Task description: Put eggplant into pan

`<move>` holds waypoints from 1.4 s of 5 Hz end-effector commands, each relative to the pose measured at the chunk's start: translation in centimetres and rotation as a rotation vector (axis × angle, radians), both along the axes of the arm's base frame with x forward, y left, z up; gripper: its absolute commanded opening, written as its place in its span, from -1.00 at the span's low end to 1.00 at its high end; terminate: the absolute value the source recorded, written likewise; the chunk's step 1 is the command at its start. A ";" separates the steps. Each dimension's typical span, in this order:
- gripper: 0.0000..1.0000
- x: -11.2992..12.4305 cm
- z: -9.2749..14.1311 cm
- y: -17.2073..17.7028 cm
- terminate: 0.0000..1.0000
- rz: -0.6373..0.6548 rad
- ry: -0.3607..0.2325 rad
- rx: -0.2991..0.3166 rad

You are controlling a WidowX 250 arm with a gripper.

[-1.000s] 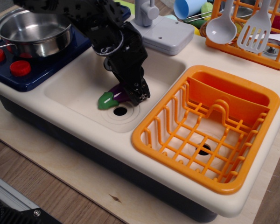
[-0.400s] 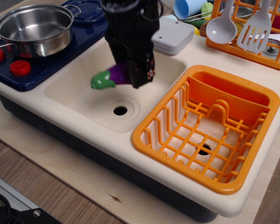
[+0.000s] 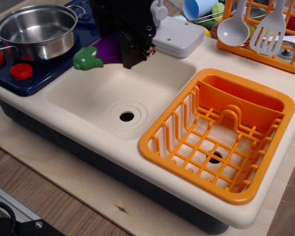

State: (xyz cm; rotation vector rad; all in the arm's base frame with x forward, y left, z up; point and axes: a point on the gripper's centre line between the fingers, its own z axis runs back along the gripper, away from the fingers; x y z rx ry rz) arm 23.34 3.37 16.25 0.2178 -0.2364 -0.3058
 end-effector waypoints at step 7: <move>1.00 -0.6 2.6 12.4 1.00 -0.254 -0.118 0.113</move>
